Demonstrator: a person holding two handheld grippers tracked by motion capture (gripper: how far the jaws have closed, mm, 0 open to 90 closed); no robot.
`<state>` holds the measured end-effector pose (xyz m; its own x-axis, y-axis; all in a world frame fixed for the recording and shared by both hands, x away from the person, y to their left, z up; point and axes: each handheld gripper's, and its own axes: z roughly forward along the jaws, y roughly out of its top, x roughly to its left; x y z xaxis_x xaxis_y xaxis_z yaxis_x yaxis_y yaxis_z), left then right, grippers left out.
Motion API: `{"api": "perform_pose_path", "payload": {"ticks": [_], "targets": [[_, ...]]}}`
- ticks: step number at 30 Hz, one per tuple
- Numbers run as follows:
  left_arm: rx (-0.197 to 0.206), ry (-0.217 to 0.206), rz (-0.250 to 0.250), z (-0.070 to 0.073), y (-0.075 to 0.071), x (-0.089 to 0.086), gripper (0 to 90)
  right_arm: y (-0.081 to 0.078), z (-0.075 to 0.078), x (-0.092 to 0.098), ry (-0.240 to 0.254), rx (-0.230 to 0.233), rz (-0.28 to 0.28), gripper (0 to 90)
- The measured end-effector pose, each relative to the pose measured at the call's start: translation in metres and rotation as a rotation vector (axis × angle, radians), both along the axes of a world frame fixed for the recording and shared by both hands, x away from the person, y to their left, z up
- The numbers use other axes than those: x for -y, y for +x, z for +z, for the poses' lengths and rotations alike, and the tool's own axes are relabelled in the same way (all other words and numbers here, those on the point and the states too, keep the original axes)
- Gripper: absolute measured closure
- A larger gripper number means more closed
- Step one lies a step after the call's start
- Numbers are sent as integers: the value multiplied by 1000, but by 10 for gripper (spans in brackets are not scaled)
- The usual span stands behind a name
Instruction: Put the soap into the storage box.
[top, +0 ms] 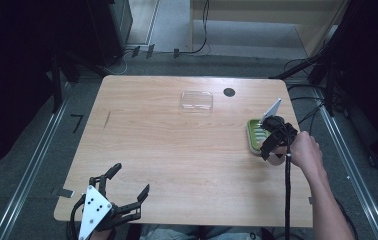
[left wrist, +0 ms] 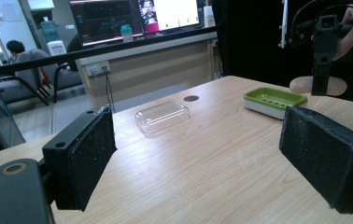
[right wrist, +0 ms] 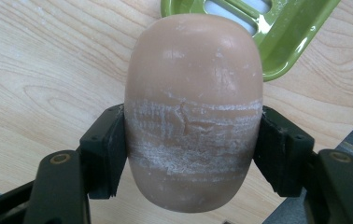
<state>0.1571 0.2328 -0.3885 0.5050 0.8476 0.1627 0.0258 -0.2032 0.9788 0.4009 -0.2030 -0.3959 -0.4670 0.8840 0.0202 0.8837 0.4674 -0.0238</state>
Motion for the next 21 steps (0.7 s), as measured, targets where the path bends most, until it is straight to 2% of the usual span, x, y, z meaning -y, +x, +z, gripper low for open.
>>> {"api": "perform_pose_path", "payload": {"ticks": [21], "targets": [[-1,0,1,0,0,0,113,19,1,0,14,3,-22,335]]}}
